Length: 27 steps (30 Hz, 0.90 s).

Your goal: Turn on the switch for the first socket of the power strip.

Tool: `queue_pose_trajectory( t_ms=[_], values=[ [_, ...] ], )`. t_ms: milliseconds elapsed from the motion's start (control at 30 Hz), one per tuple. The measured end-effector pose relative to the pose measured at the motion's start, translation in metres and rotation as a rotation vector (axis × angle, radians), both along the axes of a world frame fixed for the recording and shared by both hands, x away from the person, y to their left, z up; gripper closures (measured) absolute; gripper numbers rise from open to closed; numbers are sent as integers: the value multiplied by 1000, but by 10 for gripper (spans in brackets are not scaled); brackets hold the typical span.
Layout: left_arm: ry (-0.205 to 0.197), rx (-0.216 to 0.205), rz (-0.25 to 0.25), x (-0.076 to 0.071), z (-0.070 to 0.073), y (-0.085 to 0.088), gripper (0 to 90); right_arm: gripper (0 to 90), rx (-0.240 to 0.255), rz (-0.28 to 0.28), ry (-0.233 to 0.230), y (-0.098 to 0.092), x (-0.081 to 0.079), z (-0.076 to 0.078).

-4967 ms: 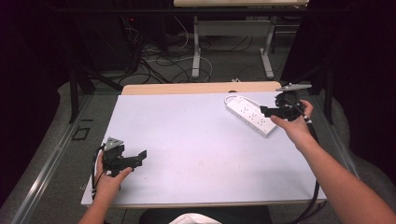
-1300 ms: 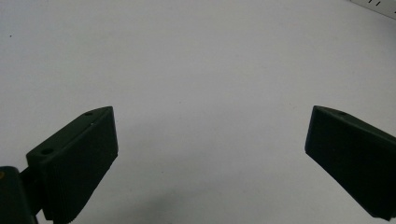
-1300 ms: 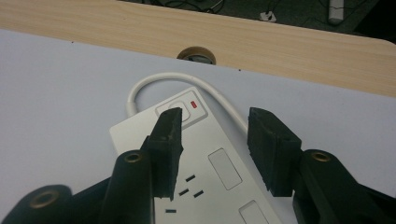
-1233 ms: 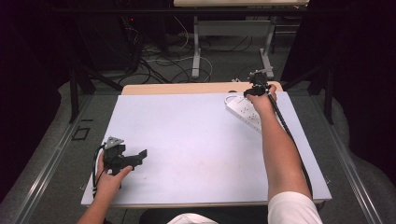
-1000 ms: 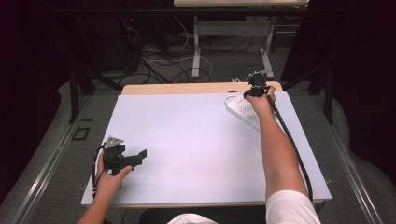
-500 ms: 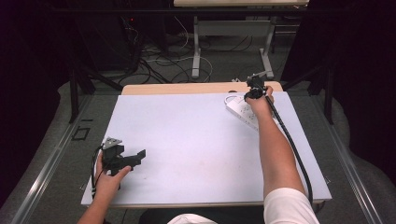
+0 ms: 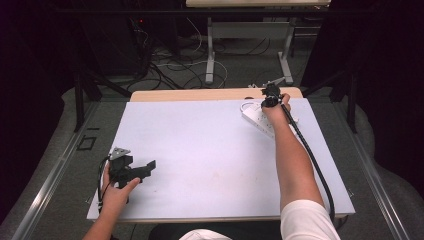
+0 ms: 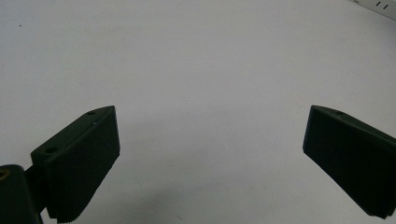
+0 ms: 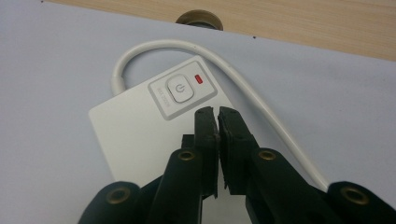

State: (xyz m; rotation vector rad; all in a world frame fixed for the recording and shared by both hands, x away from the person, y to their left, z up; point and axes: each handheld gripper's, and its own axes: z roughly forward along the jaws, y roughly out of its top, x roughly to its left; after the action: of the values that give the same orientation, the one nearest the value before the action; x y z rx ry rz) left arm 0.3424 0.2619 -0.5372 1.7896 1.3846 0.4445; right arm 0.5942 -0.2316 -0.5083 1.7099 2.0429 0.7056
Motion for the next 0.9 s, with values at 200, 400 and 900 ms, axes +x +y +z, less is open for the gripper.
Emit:
queue_pose_trajectory(
  t_ms=[200,400,900],
  values=[
    [0,0,1,0,0,0,38,875,1,-14,10,-2,1,-4],
    [0,-4,1,0,0,0,38,875,-3,-33,15,-1,2,-7],
    [-1,1,-1,0,0,0,38,878,-34,-42,1,3,1,-8]
  ],
)
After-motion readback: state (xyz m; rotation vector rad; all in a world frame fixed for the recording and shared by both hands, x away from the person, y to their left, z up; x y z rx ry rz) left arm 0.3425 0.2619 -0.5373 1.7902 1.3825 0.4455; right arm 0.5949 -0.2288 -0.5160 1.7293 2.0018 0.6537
